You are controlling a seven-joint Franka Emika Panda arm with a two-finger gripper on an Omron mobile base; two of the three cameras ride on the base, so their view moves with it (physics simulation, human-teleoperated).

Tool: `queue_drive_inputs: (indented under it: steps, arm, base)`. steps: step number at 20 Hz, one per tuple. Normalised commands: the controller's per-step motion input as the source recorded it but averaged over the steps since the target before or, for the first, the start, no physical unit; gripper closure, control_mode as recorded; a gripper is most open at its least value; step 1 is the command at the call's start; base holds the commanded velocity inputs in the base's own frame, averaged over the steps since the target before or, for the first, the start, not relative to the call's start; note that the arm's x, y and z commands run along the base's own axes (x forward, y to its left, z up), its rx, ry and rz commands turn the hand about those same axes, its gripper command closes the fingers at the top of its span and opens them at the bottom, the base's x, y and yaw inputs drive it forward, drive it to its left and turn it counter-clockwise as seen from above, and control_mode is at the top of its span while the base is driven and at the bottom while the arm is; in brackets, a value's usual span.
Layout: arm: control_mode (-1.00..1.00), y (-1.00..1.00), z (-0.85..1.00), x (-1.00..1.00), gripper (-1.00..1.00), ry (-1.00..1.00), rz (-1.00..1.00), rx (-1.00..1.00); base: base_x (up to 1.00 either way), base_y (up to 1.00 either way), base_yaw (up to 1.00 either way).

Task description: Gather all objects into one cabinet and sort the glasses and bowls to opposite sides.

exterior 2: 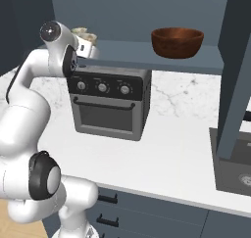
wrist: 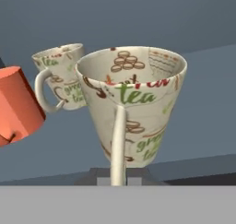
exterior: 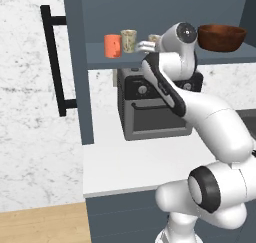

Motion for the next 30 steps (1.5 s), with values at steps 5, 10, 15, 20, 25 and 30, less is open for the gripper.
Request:
queue_drive_inputs:
  steps: [5, 10, 15, 20, 25, 30]
  arm:
    - [-1.00, 0.44, 0.00, 0.14, 1.00, 0.00, 0.11, -0.01]
    - [-1.00, 0.33, 0.00, 0.22, 1.00, 0.01, 0.12, -0.06]
    - [-1.00, 0.16, 0.00, 0.33, 1.00, 0.01, 0.10, -0.08]
    - [-1.00, 0.11, 0.00, 0.39, 1.00, 0.00, 0.09, -0.09]
    - [-1.00, 0.10, 0.00, 0.32, 1.00, 0.00, 0.06, -0.08]
    - [-1.00, 0.14, 0.00, 0.18, 1.00, 0.00, 0.04, -0.08]
  base:
    - [0.00, 0.00, 0.00]
    - [0.00, 0.00, 0.00]
    - [0.00, 0.00, 0.00]
    - [0.00, 0.00, 0.00]
    - [0.00, 0.00, 0.00]
    - [0.00, 0.00, 0.00]
